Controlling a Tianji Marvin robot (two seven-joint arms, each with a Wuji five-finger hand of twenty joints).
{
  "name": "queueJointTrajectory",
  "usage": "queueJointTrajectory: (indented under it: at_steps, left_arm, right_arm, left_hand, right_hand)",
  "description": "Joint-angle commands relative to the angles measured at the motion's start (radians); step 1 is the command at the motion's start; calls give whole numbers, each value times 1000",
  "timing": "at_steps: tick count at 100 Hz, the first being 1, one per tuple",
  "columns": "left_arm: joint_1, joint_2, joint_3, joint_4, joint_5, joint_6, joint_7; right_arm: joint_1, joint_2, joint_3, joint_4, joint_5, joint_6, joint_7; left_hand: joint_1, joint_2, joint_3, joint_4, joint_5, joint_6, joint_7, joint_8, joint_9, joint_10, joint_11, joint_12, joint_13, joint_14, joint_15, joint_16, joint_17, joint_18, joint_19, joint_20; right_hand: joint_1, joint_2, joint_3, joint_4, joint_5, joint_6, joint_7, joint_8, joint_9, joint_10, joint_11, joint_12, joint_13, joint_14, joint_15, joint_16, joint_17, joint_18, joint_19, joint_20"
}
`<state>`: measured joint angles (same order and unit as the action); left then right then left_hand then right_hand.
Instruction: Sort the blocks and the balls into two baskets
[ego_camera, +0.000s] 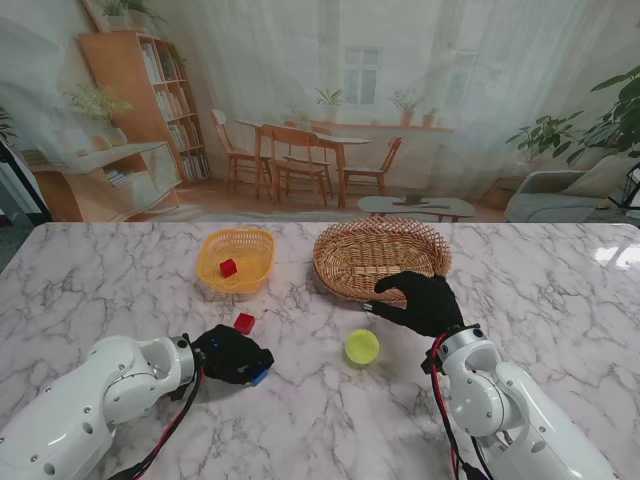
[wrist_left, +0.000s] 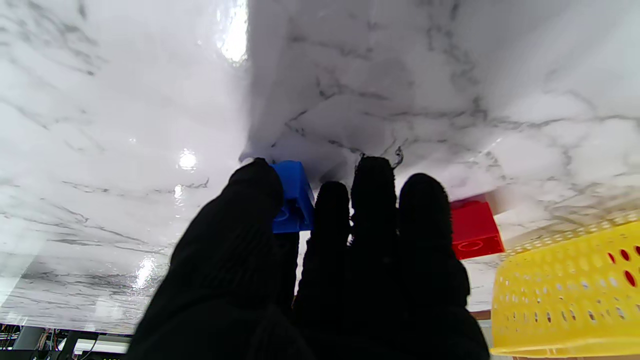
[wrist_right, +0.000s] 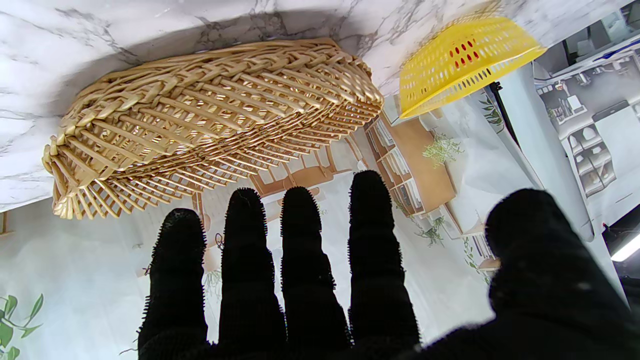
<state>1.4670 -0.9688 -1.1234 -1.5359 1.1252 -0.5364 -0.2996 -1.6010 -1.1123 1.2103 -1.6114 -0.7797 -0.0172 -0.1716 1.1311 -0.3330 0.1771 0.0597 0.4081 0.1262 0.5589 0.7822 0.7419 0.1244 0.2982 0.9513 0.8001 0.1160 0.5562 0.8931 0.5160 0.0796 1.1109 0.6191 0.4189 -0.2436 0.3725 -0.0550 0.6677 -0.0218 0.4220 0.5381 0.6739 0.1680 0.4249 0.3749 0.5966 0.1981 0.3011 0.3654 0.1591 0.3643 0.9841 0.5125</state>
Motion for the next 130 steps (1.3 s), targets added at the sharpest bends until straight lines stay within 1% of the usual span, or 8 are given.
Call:
queueJointTrajectory:
  at_steps: [1, 10, 34, 58, 73, 91, 101, 130]
  left_arm:
    - [9, -1, 1, 1, 10, -7, -5]
    - [14, -2, -9, -9, 13, -13, 5]
    - [30, -7, -52, -45, 21, -28, 21]
    - [32, -9, -90, -83, 30, -48, 19]
    - [13, -13, -109, -98, 14, -40, 6]
    - [-32, -19, -122, -97, 18, -11, 22]
    - [-62, -24, -122, -85, -10, 22, 21]
    - [-193, -33, -75, 6, -42, 135, 29]
  right_arm:
    - [-2, 0, 0, 1, 0, 7, 3]
    - [-4, 0, 1, -1, -1, 6, 2]
    - [-7, -1, 5, -3, 0, 5, -1]
    - [-9, -1, 7, -5, 2, 5, 1]
    - [-9, -1, 7, -5, 2, 5, 2]
    - [-8, 0, 7, -2, 1, 2, 2]
    - [-7, -1, 6, -1, 2, 4, 2]
    - [-3, 0, 2, 4, 0, 2, 2]
  left_hand:
    - [74, 2, 1, 0, 40, -35, 85, 26, 67, -51, -16, -2, 22, 2, 29, 18, 13, -12, 37, -4]
    - [83, 4, -1, 1, 36, -40, 111, 19, 87, -54, -49, 24, 26, 1, 36, 23, 17, -14, 47, -4]
    - [90, -4, 5, 7, 36, -34, 128, 28, 99, -52, -48, 29, 35, 1, 40, 24, 25, -13, 52, -4]
    - [89, 3, 9, 8, 35, -37, 137, 29, 100, -54, -50, 26, 39, 1, 41, 24, 28, -13, 55, -4]
    - [88, 7, 9, 6, 39, -36, 142, 28, 103, -54, -51, 25, 38, 4, 38, 23, 29, -11, 55, -5]
    - [91, 10, 8, 4, 41, -37, 148, 27, 105, -53, -53, 23, 41, 5, 35, 21, 30, -9, 56, -6]
    - [92, 15, 7, 2, 43, -36, 150, 25, 107, -52, -55, 21, 42, 7, 34, 21, 30, -9, 56, -6]
    - [87, 24, -2, -1, 43, -36, 152, 20, 107, -51, -58, 20, 39, 10, 32, 21, 26, -7, 57, -5]
  right_hand:
    - [31, 45, -16, 26, 16, 11, 7, -13, -6, -1, 9, 4, -5, -3, -40, -8, -16, 16, -9, -9]
    - [31, 45, -16, 26, 16, 10, 7, -13, -6, -1, 8, 4, -5, -2, -40, -8, -16, 16, -9, -9]
    - [31, 45, -15, 26, 16, 12, 6, -13, -5, -3, 9, 4, -5, -1, -40, -8, -16, 15, -9, -9]
    - [30, 45, -15, 26, 15, 11, 6, -13, -7, -1, 8, 4, -5, -2, -40, -8, -16, 16, -9, -9]
    - [31, 45, -15, 26, 17, 12, 7, -13, -7, 1, 8, 4, -6, -2, -40, -8, -16, 16, -9, -9]
    - [30, 45, -15, 26, 18, 11, 7, -13, -5, 0, 8, 4, -6, -1, -41, -8, -16, 16, -9, -9]
    - [30, 45, -15, 26, 15, 11, 6, -13, -6, -1, 8, 4, -5, -2, -40, -8, -17, 16, -9, -9]
    - [30, 45, -15, 26, 14, 11, 5, -13, -6, -2, 8, 5, -6, -2, -41, -8, -16, 16, -9, -8]
